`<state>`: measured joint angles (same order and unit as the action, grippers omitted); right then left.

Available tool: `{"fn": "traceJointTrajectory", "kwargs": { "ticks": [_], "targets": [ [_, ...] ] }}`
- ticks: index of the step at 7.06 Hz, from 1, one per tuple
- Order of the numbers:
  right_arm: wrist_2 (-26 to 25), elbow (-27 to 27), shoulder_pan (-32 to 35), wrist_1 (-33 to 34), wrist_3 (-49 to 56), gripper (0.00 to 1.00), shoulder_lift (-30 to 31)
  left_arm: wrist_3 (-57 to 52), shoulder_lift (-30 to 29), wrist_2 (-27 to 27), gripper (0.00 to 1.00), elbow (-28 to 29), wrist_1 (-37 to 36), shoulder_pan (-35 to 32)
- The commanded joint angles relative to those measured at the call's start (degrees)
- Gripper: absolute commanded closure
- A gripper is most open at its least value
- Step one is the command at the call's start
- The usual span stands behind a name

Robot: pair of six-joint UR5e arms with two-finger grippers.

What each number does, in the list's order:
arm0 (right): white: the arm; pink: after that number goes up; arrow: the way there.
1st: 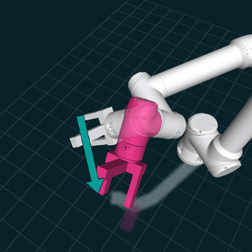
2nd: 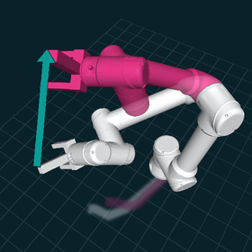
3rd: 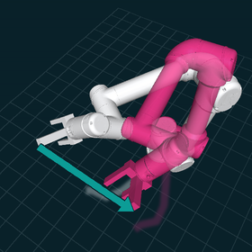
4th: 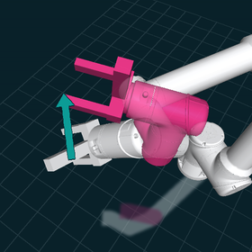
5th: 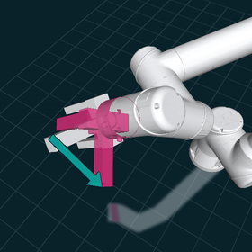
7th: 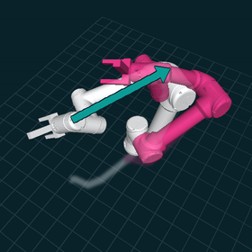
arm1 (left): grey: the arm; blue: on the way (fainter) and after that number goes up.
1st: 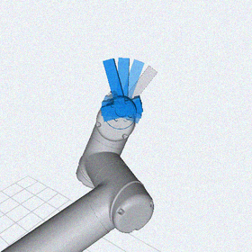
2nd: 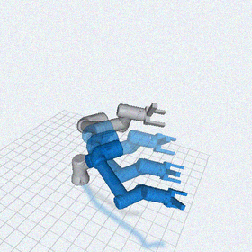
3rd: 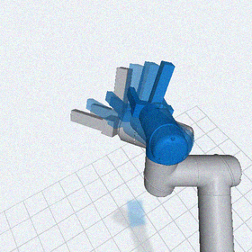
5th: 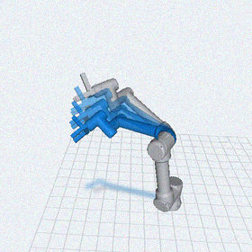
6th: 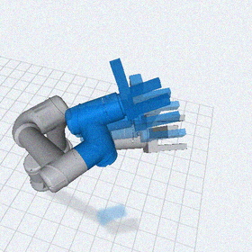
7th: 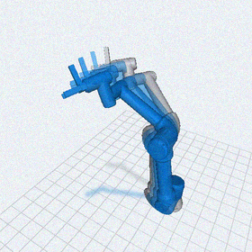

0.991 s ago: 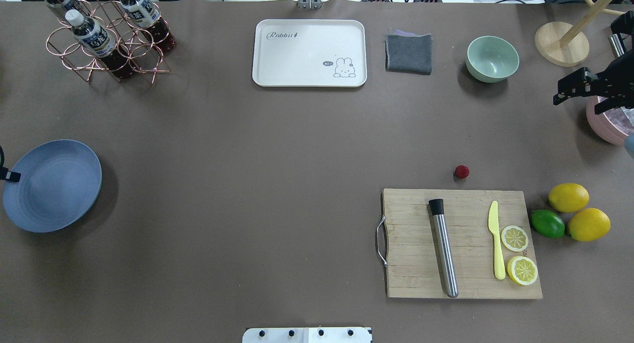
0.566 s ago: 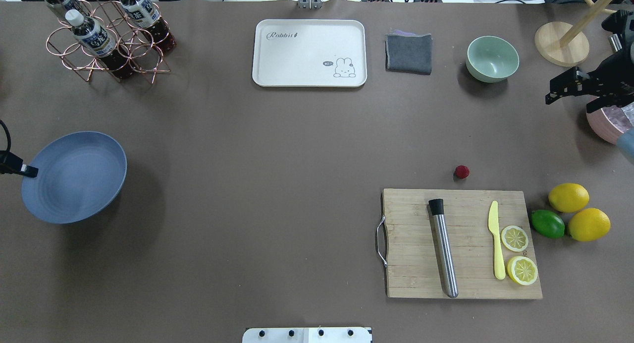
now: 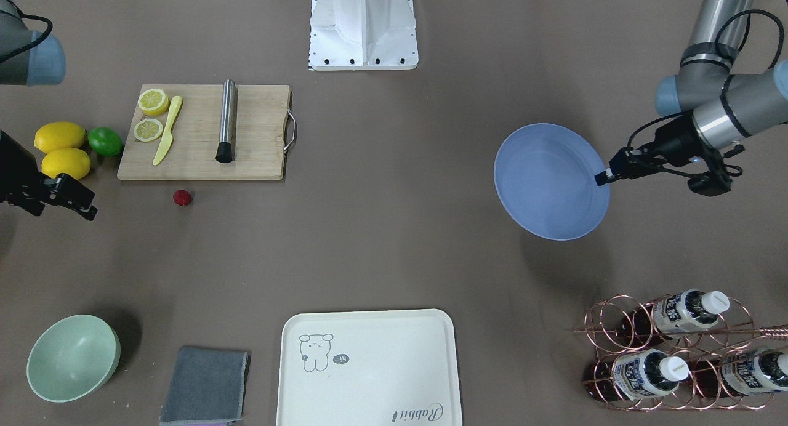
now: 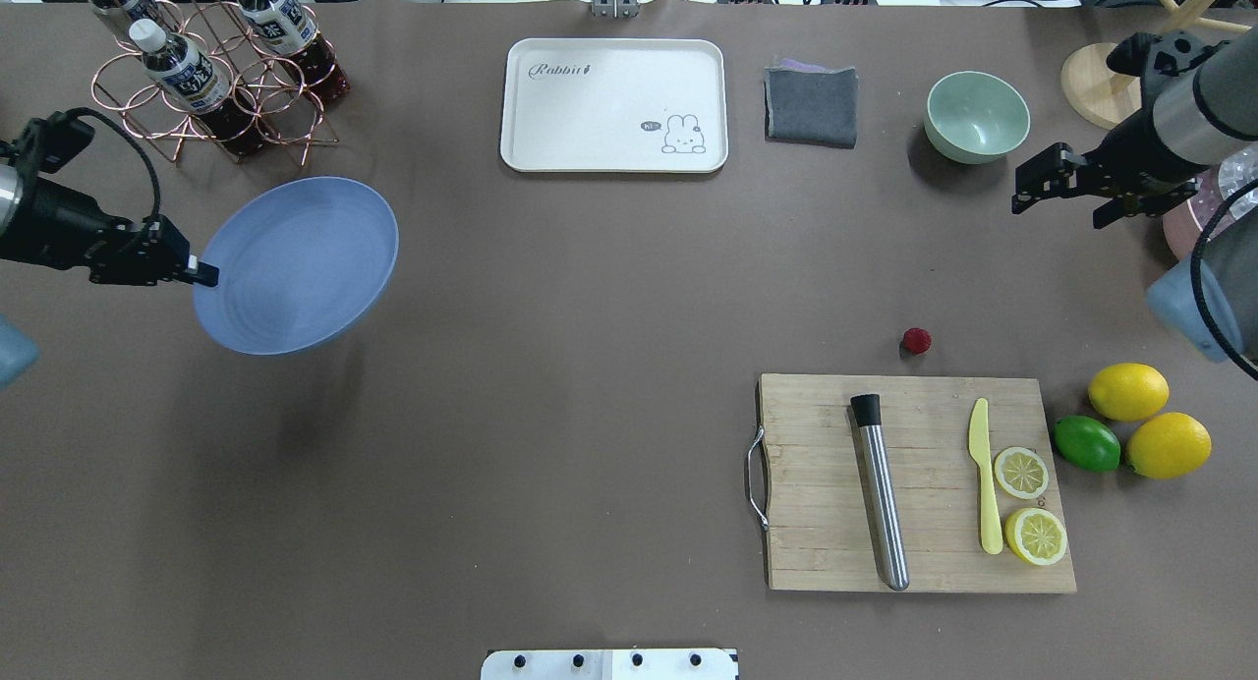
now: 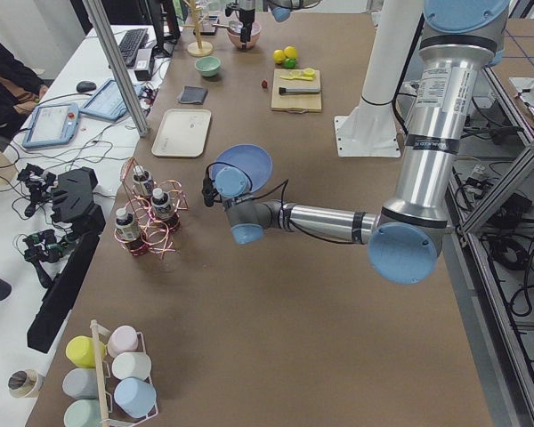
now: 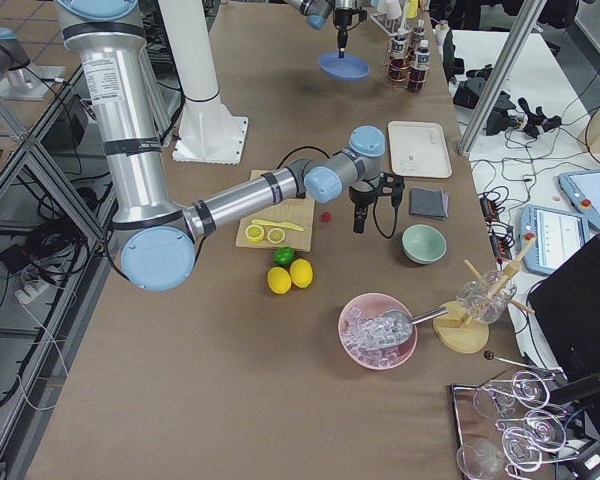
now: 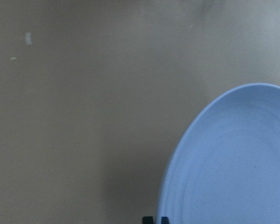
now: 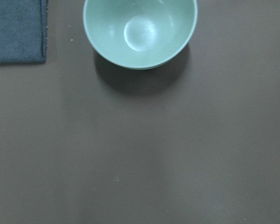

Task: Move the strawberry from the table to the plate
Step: 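Slide the blue plate inward with the left gripper while the right approaches the strawberry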

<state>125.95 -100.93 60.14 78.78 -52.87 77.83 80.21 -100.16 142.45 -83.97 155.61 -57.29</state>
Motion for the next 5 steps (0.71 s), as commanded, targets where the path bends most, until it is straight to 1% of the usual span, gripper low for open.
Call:
{"fn": "traceJointTrajectory", "kwargs": {
  "ticks": [1,3,4,5],
  "targets": [
    [-3.8,-0.2,-6.3,0.0,-4.9,0.0,-2.7,7.3,-2.7,-9.9,1.0,-4.9,-3.6,8.2],
    [-5.0,-0.4,-9.9,-0.1,-5.5,0.0,-3.1,7.5,-3.3,-22.7,1.0,-18.9,-23.1,17.3],
    [-6.0,-0.6,-11.9,-0.6,-6.9,0.0,-3.1,8.7,-5.6,-27.5,1.0,-20.6,-27.7,20.7],
    [-8.5,-0.5,-14.4,-0.9,-9.6,0.0,-3.2,13.1,-8.9,-30.3,1.0,-20.2,-30.8,23.8]
  ]
}}
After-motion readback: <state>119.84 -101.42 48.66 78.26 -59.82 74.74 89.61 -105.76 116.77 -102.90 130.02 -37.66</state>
